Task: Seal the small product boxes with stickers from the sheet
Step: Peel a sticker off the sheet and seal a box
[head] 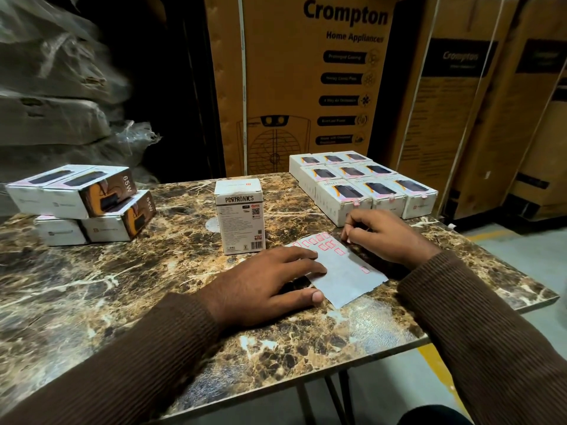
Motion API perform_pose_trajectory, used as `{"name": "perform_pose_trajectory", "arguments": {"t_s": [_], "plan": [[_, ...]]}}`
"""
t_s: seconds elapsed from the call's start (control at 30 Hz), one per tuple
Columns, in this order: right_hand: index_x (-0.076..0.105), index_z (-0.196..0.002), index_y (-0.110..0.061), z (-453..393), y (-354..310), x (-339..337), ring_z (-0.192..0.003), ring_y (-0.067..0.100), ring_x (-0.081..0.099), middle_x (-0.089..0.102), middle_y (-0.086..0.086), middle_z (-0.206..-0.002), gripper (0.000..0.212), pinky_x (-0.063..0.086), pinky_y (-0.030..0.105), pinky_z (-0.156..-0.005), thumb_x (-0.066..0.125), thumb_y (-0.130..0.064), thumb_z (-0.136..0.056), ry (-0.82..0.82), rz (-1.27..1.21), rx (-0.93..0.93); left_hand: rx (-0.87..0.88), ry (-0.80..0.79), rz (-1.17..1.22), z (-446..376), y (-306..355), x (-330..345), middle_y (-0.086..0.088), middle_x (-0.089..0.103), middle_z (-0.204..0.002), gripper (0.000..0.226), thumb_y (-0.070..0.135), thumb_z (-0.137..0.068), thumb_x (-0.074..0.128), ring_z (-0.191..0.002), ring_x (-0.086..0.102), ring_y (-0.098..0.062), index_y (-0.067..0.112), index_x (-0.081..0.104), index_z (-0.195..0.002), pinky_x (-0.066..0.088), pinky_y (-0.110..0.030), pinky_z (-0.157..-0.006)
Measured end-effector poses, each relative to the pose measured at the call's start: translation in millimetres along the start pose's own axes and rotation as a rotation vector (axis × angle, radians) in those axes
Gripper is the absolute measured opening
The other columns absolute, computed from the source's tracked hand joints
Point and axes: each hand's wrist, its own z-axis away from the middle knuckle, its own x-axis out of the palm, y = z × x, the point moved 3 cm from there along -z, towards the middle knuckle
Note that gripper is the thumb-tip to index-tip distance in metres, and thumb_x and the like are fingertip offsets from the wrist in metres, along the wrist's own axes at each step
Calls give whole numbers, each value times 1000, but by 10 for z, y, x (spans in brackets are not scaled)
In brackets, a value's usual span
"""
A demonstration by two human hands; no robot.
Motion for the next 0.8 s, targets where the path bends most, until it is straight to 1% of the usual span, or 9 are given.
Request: {"name": "perform_pose_trajectory", "arguments": {"t_s": [0.1, 0.13, 0.2, 0.27, 0.37, 0.5, 0.6, 0.7, 0.8], "plan": [[64, -91, -25, 24, -32, -14, -86, 17, 67, 72, -2, -93, 24, 58, 47, -80, 51, -45, -89, 30, -39, -4, 3, 2, -11, 0, -9, 6, 14, 39, -163, 58, 69, -104, 39, -146, 36, -1, 40, 47, -154, 34, -29, -120], [64, -91, -25, 26, -46, -14, -87, 17, 67, 72, -2, -93, 21, 58, 48, -80, 52, -43, -91, 45, -44, -18, 6, 3, -13, -1, -11, 8, 14, 39, -164, 58, 69, -104, 39, -146, 36, -1, 40, 47, -154, 34, -29, -120], [65, -92, -24, 25, -69, -10, -89, 16, 68, 72, -3, -93, 13, 60, 48, -79, 59, -33, -99, 81, -61, -54, 12, 8, -15, 0, -11, 11, 14, 38, -164, 57, 69, -105, 39, -146, 36, -1, 40, 47, -153, 34, -27, -120], [67, -93, -22, 28, -90, -10, -88, 14, 68, 73, -3, -94, 9, 61, 43, -75, 63, -25, -101, 127, -90, -72, 11, 21, -17, 3, -9, 9, 14, 38, -164, 56, 68, -105, 40, -147, 34, -1, 40, 49, -152, 32, -24, -119], [68, -94, -22, 31, -119, -10, -88, 14, 69, 74, -3, -96, 9, 61, 38, -70, 63, -25, -101, 188, -155, -68, 12, 42, -30, 5, 0, 2, 14, 37, -164, 54, 67, -105, 42, -148, 32, 0, 40, 50, -151, 31, -24, -119], [70, -95, -18, 35, -148, -7, -90, 10, 68, 73, -5, -94, 5, 56, 30, -72, 66, -19, -98, 236, -161, -90, 7, 48, -41, 11, -1, 4, 15, 31, -166, 56, 69, -104, 41, -149, 29, 1, 42, 49, -152, 34, -27, -120], [70, -95, -19, 27, -168, -1, -89, 8, 69, 74, -7, -92, 3, 58, 28, -75, 68, -18, -97, 238, -159, -110, 11, 54, -62, 14, -1, 5, 13, 26, -167, 58, 73, -104, 37, -147, 32, -1, 43, 48, -153, 40, -33, -118], [70, -95, -21, 19, -182, 14, -86, 3, 69, 73, -9, -91, 5, 55, 21, -73, 70, -16, -96, 233, -135, -129, 14, 60, -84, 5, 0, -1, 11, 34, -160, 57, 72, -105, 35, -141, 37, -3, 43, 49, -152, 46, -36, -112], [72, -95, -21, 23, -211, 20, -84, 4, 69, 74, -10, -89, 8, 55, 16, -72, 71, -14, -95, 230, -135, -151, 31, 74, -87, 1, 3, -3, 12, 42, -150, 57, 71, -105, 35, -133, 41, -3, 41, 48, -152, 49, -37, -107]]}}
